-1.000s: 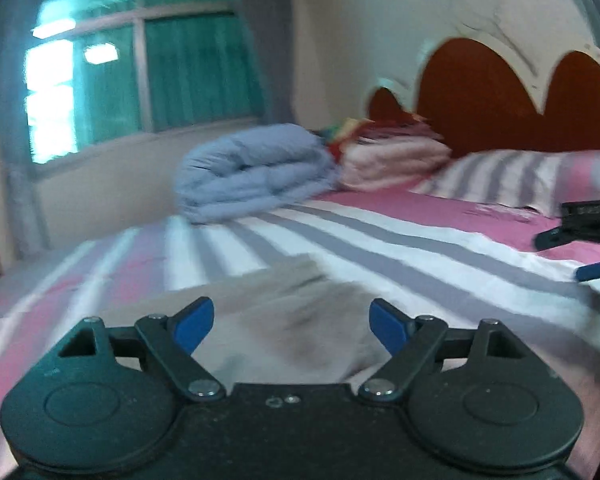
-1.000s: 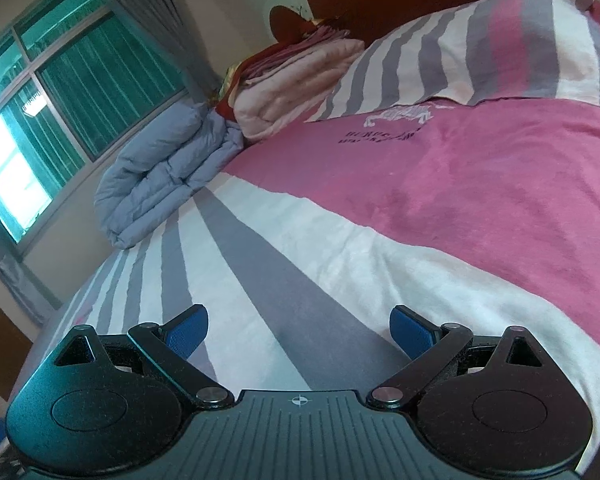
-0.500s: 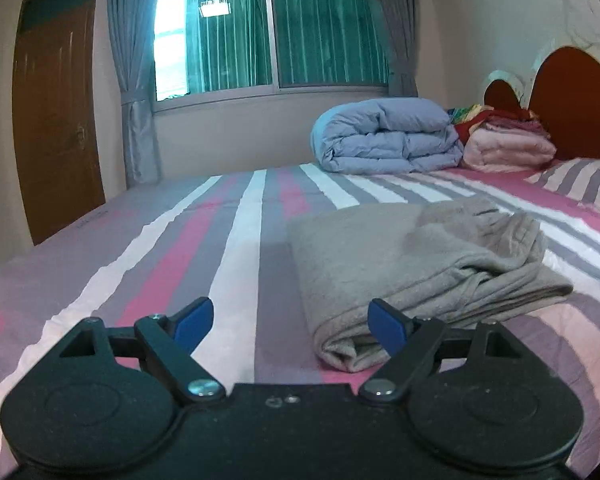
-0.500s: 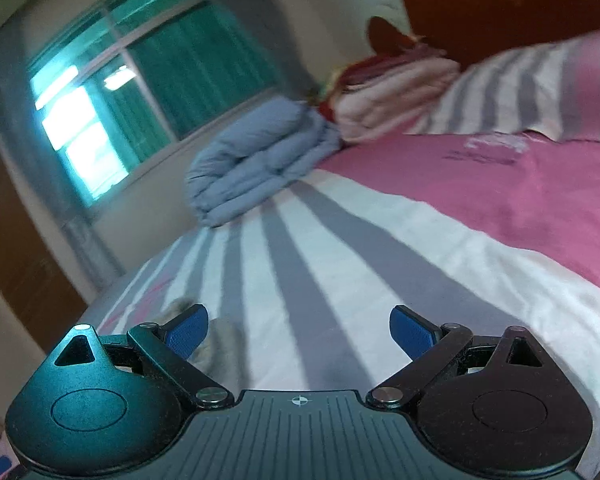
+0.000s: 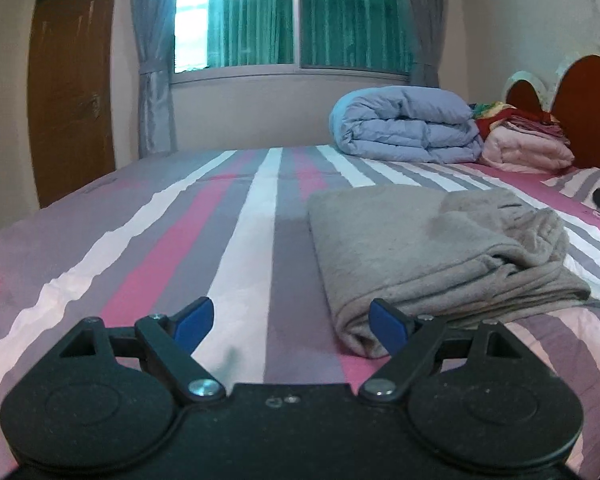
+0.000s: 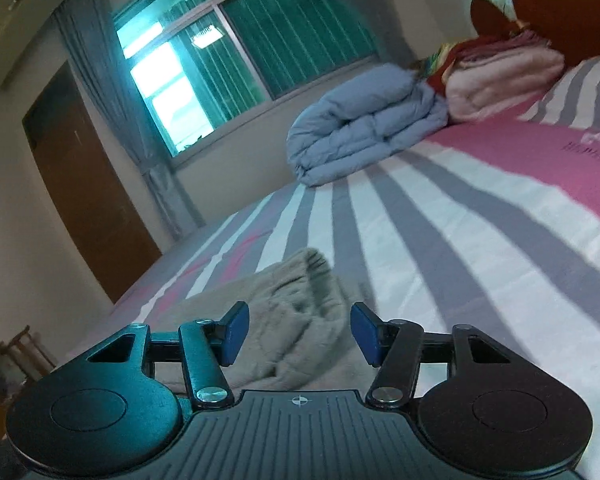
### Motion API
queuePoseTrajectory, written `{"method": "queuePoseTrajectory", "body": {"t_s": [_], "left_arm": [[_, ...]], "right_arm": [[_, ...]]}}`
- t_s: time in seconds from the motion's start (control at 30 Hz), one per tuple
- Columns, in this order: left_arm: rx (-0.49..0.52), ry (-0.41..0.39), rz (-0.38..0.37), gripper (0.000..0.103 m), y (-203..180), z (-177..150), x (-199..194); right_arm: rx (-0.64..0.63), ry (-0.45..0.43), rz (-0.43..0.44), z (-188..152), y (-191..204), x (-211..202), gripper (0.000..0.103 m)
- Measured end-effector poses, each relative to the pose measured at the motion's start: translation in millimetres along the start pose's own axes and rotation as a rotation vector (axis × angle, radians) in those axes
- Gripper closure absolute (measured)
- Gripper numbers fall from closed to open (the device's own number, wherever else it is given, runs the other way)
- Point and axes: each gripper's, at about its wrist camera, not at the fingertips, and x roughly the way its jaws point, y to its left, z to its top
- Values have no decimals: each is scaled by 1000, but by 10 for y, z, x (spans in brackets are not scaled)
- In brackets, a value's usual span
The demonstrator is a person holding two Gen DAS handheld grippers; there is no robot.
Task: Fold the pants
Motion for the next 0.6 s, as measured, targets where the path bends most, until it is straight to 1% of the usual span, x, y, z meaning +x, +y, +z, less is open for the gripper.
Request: {"method": "queuePoseTrajectory", "body": {"t_s": [0.1, 0.17, 0.27, 0.3, 0.37, 0.43, 0.47, 0.5, 0.53, 0.6], "left_arm": [[-26, 8, -4, 24, 45, -6, 10], [-8, 21, -3, 24, 24, -18, 32], [-1, 29, -7, 26, -5, -17, 47], [1, 26, -15, 28, -23, -18, 24], [24, 11, -39, 27, -91, -28, -30], [66, 36, -45, 27, -180, -47, 13], [70, 59, -41, 27, -201, -54, 74], [67, 82, -28, 29, -205, -59, 149], [51, 103, -6, 31, -180, -57, 234], [-75, 119, -1, 25, 11, -49, 335]], "right_arm": [[3, 24, 9, -90, 57, 151, 46], [-10, 36, 6, -130, 89, 213, 46], [-31, 26, 17, -150, 130, 201, 46], [-27, 21, 15, -165, 134, 189, 46], [-10, 21, 13, -174, 119, 163, 46], [-13, 7, 9, -190, 123, 93, 45], [-16, 4, 8, -197, 128, 80, 45], [-17, 6, 8, -211, 137, 70, 45], [-19, 7, 5, -226, 149, 65, 45], [-18, 15, 5, -235, 166, 81, 45]]}}
